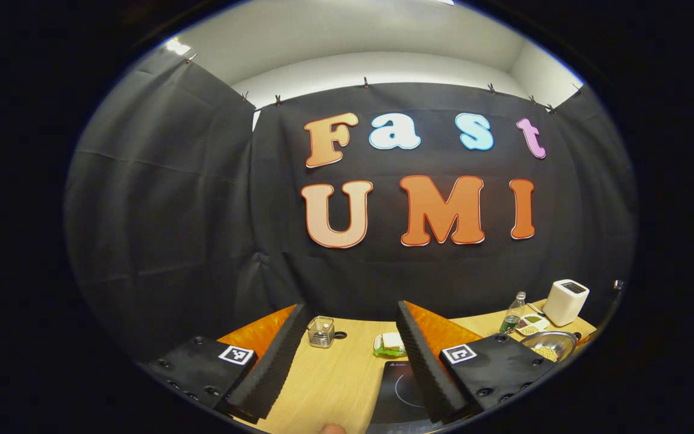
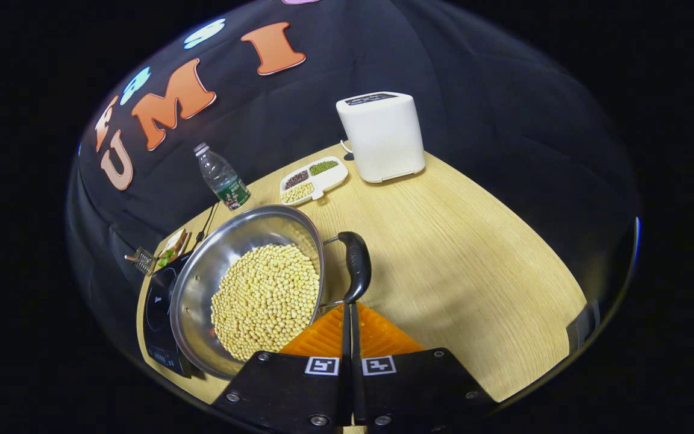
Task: First push the handle of the pot to place it horizontally, then grasp the pot with both hands and set it on the induction cooktop.
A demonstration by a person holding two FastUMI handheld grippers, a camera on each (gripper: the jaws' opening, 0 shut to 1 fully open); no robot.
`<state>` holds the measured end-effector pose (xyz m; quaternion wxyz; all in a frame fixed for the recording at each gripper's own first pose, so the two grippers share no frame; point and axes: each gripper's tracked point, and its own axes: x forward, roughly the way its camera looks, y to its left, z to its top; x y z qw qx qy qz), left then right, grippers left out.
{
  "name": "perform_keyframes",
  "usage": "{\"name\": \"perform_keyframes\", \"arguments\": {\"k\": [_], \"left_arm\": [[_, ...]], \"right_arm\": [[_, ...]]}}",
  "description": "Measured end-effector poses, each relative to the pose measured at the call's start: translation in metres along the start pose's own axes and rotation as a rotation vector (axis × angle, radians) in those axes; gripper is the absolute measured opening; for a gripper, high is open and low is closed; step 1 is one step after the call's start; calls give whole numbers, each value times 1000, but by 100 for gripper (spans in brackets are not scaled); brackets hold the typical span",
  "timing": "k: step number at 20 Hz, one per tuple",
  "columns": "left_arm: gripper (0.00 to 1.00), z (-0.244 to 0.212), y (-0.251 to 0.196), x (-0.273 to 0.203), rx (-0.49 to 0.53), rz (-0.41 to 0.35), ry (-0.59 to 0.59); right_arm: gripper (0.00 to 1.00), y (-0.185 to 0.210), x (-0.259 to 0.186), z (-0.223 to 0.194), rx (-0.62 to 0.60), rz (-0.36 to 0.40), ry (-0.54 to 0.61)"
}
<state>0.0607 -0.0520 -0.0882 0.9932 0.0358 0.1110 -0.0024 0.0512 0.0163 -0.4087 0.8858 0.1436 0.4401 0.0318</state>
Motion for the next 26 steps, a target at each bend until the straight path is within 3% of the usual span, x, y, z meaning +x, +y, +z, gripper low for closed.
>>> {"name": "perform_keyframes", "arguments": {"k": [8, 15, 20, 22, 25, 26], "left_arm": [[98, -42, -55, 20, 12, -67, 73], [99, -104, -152, 35, 0, -205, 168], [99, -142, -226, 42, -1, -266, 185], [98, -163, -257, 42, -8, -300, 207], [99, -195, -296, 39, -11, -338, 245], [98, -207, -308, 38, -10, -347, 256]], "right_arm": [[0, 0, 18, 19, -29, -1, -2], [0, 2, 31, 34, -89, -21, -22], [0, -3, 17, 44, -93, -16, -71], [3, -8, 7, 53, -112, -21, -113], [22, -9, -1, 64, -164, -29, -167], [23, -7, -2, 68, -178, -23, -182]]}}
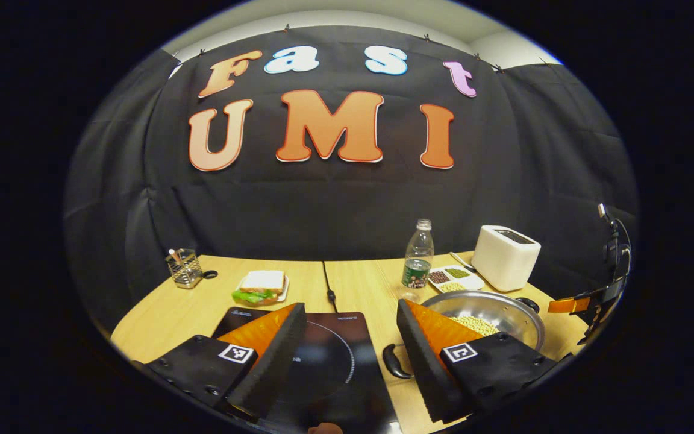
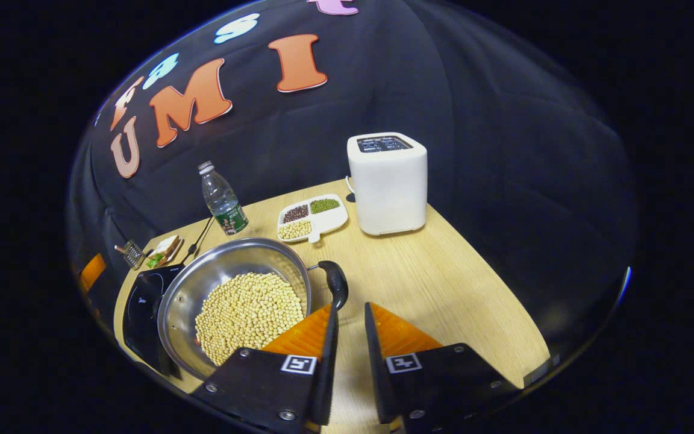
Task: First push the handle of the pot to place it horizontally, then grasp the pot with both hands and set it on the induction cooktop.
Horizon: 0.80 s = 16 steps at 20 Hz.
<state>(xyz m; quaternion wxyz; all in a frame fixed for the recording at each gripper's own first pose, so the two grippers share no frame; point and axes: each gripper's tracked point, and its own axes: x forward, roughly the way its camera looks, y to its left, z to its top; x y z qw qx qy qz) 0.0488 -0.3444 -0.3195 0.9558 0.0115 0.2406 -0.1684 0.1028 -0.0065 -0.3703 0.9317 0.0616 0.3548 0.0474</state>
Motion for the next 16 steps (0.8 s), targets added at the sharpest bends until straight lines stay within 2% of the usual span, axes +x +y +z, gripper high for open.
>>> {"name": "perform_keyframes", "arguments": {"k": [1, 2, 3, 4, 5, 7, 10, 14, 16], "left_arm": [[98, -10, -10, 5, -5, -9, 17], [98, -20, -21, 10, -14, -23, 38], [98, -29, -31, 14, -24, -38, 57], [100, -37, -39, 18, -28, -49, 77], [98, -43, -45, 22, -28, -56, 92], [99, -54, -54, 28, -24, -66, 118], [99, -69, -62, 31, -42, -83, 163], [99, -85, -71, 40, -47, -96, 208], [99, -94, -71, 42, -51, -82, 233]], "right_arm": [[34, 3, 0, 3, -11, 7, -15], [41, 7, 3, 4, -24, 17, -23], [58, 12, 6, 5, -37, 28, -26], [63, 15, 11, 5, -46, 37, -28], [71, 19, 16, 5, -51, 42, -24], [78, 22, 31, 3, -66, 48, -11], [82, 25, 54, -3, -82, 51, 19], [79, 25, 78, -20, -78, 57, 86], [64, 28, 81, -23, -64, 87, 96]]}}
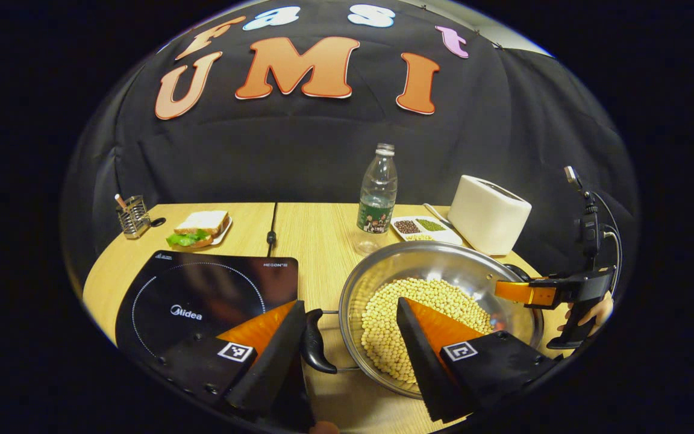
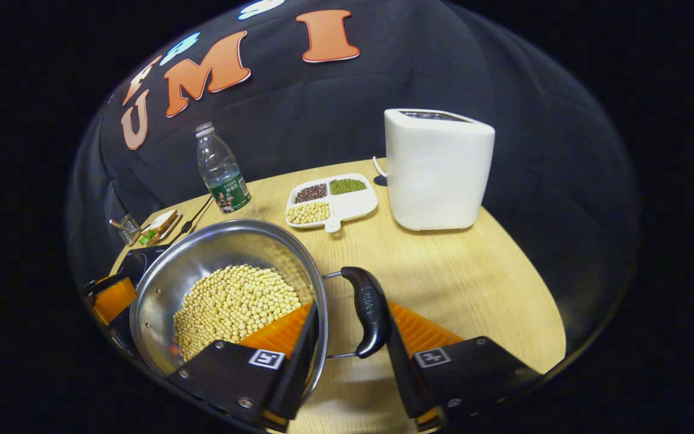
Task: First push the handle of the pot to place it horizontally, then grasp the pot with both hands and set it on the induction cooktop.
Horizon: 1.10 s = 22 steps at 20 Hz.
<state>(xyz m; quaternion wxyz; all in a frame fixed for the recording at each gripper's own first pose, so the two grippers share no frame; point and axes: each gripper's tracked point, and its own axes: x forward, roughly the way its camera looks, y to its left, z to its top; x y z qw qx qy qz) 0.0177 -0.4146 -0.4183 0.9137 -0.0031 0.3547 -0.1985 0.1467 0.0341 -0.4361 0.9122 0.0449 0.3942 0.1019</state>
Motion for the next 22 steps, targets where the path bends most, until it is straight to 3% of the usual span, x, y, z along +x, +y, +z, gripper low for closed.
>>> {"name": "perform_keyframes", "arguments": {"k": [1, 2, 4, 9, 13, 15, 16, 20, 22], "left_arm": [[99, 3, 2, 3, 10, 7, -13], [97, 4, 1, 6, 18, 5, -10], [97, 2, -5, 8, 27, -1, 0], [96, -19, -10, 22, 6, -8, 80], [99, -57, -34, 25, -77, -102, 227], [100, -58, -24, 28, -45, -46, 242], [92, -56, -21, 31, -38, -43, 233], [73, -53, -24, 34, -97, -36, 229], [71, -49, -24, 33, -78, -38, 210]], "right_arm": [[55, 0, -2, -3, 7, 9, 20], [56, -1, -4, 0, 21, 9, 24], [50, -2, -5, -1, 18, 8, 29], [49, -12, -7, 1, 37, -1, 25], [49, -25, -12, -7, 47, -7, 18], [49, -26, -15, -10, 53, -12, 14], [49, -28, -16, -10, 56, -17, 10], [49, -29, -19, -11, 73, -47, -1], [49, -30, -24, -17, 115, -53, 6]]}}
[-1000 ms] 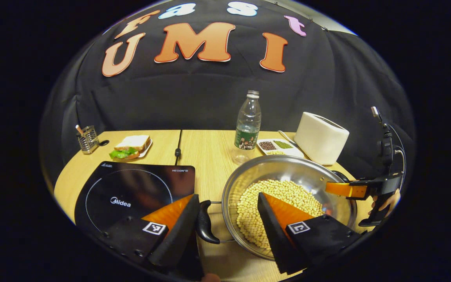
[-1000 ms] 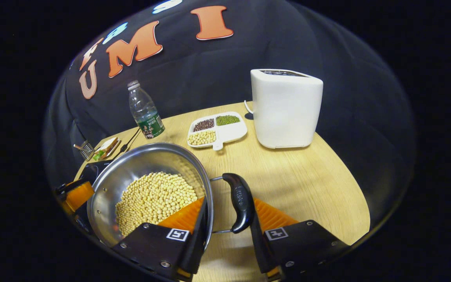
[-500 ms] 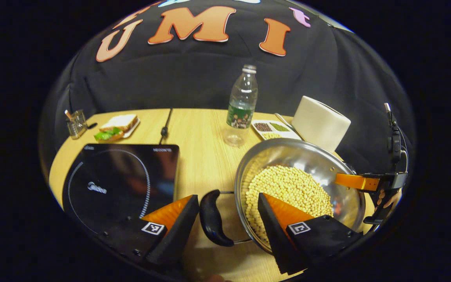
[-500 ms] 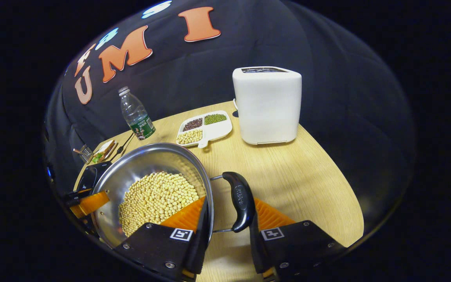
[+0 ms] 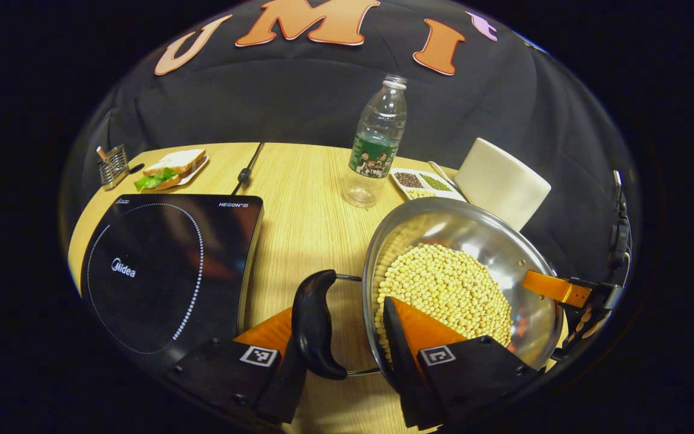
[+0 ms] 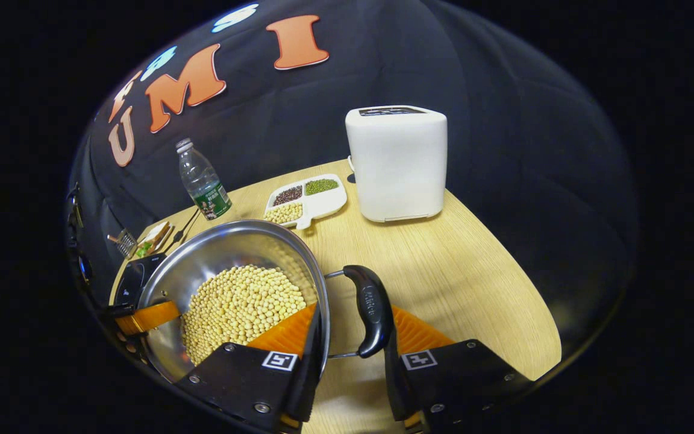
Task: First push the handle of the pot to place it horizontally, then grasp the pot with both hands and set it on the induction cooktop.
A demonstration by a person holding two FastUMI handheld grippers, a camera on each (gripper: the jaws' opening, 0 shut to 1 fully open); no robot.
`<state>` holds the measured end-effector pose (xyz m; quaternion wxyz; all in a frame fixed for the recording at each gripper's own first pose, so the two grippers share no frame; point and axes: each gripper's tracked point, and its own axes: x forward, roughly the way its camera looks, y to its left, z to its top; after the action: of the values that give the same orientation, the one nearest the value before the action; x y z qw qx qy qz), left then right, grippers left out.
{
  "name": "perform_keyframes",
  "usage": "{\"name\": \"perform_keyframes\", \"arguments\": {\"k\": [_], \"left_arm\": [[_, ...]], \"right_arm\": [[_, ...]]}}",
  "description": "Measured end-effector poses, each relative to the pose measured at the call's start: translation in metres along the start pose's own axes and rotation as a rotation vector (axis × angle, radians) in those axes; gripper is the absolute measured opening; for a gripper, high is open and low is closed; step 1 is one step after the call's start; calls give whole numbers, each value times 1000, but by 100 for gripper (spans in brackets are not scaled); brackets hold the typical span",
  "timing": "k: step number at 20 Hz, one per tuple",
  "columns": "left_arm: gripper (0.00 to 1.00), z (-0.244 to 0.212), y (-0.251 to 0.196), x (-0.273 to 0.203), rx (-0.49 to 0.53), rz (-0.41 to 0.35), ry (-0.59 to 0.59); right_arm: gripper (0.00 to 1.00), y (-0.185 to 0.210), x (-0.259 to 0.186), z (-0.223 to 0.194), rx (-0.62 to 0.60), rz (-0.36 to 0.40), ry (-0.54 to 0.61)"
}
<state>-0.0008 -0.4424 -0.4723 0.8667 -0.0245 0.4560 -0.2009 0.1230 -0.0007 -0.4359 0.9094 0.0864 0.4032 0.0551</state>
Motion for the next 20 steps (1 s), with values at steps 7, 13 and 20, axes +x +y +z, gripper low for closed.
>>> {"name": "perform_keyframes", "arguments": {"k": [7, 13, 20], "left_arm": [[71, 37, -3, -34, 34, -21, -93], [67, 70, 27, -85, 11, -23, -175], [67, 87, 96, -132, -34, 27, -214]], "right_arm": [[47, 16, -49, 24, 39, 1, -83], [43, 67, -88, 52, 17, 27, -153], [47, 139, -106, 48, 18, 91, -147]]}}
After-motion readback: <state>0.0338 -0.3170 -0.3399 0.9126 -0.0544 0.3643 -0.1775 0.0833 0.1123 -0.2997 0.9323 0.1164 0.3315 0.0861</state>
